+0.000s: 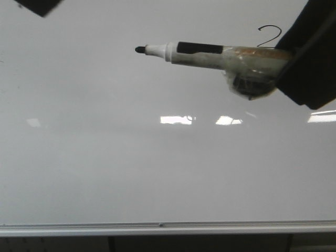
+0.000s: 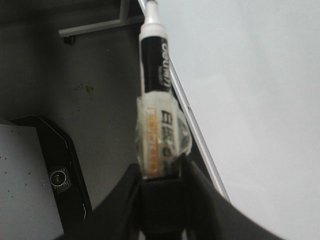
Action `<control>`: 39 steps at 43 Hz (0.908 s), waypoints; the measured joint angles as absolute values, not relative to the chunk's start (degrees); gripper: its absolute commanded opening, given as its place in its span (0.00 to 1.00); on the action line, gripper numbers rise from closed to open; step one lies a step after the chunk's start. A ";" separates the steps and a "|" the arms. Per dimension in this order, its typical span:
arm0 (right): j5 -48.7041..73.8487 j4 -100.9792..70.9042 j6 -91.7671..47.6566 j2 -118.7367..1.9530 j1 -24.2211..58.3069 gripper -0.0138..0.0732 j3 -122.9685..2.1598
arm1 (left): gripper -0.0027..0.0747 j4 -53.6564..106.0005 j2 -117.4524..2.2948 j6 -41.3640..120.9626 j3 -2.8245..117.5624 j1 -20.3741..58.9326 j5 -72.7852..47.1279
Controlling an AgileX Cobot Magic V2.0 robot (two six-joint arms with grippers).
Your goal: Write number 2 on whiteboard
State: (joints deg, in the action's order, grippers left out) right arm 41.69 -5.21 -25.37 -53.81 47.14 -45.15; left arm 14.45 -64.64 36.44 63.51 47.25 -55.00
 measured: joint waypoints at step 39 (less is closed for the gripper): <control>41.69 -5.34 -25.46 -54.04 47.14 0.09 -45.15 | 0.23 7.11 -77.22 41.19 63.51 59.00 -41.46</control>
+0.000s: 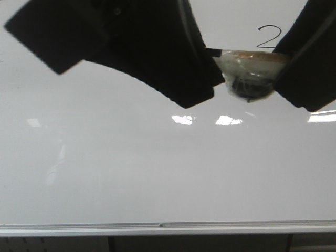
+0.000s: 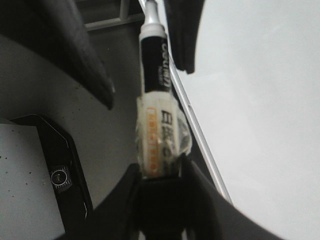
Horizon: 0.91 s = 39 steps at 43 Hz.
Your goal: Write number 2 on whiteboard
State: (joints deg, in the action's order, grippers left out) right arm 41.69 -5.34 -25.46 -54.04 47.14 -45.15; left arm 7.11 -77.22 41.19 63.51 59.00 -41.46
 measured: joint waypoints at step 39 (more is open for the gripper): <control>41.20 -5.53 -25.89 -54.04 45.90 0.90 -45.15 | 0.14 6.30 -77.22 41.16 63.51 59.13 -42.71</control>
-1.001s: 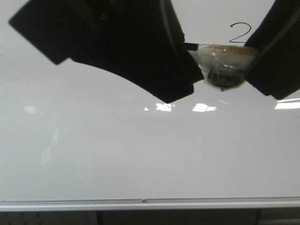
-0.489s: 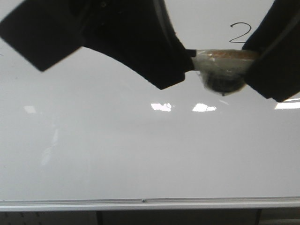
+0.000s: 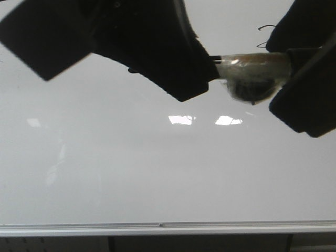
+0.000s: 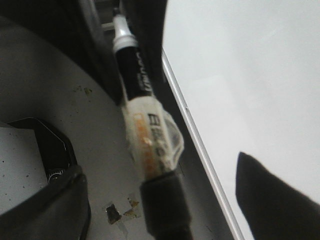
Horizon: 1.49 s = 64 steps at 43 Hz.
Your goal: Write number 2 on whiteboard
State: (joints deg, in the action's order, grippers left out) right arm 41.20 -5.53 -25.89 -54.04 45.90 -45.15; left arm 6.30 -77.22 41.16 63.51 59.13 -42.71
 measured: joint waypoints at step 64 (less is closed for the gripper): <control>43.00 -5.53 -23.57 -54.04 34.05 0.90 -45.15 | 0.14 -13.36 -67.64 -17.74 39.50 1.76 2.42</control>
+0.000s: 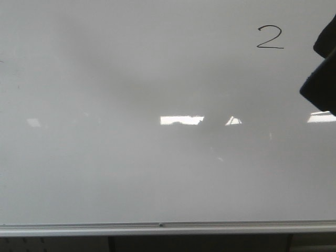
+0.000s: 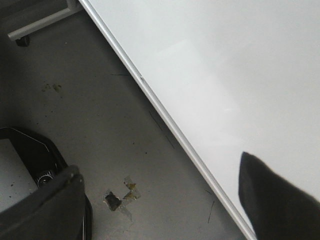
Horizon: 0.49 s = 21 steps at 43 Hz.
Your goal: Write number 2 on whiteboard
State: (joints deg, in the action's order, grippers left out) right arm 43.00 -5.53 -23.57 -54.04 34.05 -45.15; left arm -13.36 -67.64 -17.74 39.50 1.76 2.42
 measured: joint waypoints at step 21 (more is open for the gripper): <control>42.87 -5.53 -23.57 -54.04 34.05 0.90 -45.15 | 0.14 -13.28 -80.37 -17.74 39.50 0.17 19.54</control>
State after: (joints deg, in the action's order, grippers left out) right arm 42.87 -5.53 -23.57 -54.04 34.05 -45.15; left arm -13.28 -80.37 -17.74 39.50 0.17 19.54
